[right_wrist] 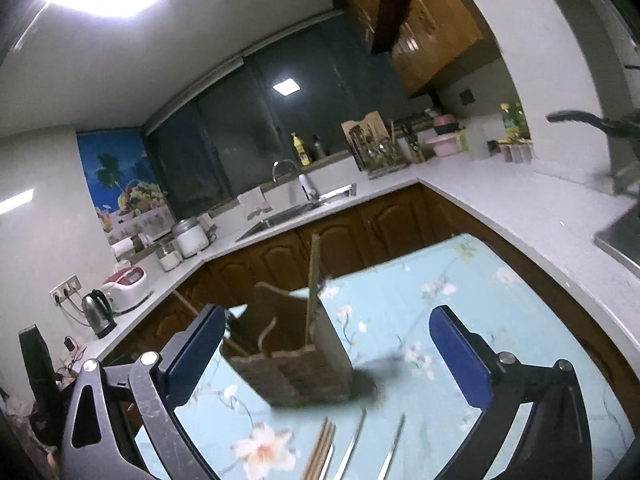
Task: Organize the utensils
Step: 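Move both open tools back down to the remaining chopsticks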
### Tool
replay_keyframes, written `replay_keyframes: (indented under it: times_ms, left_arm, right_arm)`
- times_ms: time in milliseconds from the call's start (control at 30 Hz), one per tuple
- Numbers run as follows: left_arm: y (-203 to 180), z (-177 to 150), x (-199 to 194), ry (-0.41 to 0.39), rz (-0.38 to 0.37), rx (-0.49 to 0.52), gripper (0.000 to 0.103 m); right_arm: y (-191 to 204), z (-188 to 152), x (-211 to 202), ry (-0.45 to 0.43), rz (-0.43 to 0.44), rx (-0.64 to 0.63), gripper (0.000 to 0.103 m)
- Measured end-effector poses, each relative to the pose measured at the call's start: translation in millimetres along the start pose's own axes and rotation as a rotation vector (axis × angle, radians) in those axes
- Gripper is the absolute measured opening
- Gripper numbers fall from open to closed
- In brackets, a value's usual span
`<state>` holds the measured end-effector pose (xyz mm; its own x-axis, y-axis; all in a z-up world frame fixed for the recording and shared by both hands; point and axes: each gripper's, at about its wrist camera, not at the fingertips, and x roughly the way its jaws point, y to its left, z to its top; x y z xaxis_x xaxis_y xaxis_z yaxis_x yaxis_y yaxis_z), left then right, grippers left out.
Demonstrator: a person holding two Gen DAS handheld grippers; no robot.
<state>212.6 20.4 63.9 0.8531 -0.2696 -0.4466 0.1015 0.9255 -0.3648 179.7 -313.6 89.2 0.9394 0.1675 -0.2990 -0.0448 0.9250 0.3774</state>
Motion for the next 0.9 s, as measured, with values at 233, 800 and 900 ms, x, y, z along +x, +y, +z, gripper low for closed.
replay_keyframes:
  times_ms: [233, 800, 900]
  left_arm:
    - [-0.5, -38.5, -11.1, 0.076, 0.007, 0.048, 0.099]
    - [-47.2, -94.8, 34.5, 0.285, 0.022, 0.254, 0.099]
    - [-62.6, -111.6, 61.5, 0.373, 0.032, 0.313, 0.098]
  right_arm:
    - [-12.3, -33.3, -25.7, 0.054, -0.053, -0.016, 0.103]
    - [-50.8, -77.5, -39.7, 0.141, -0.115, 0.045, 0.103]
    - [-57.4, -78.5, -39.4, 0.142, -0.127, 0.066, 0.103]
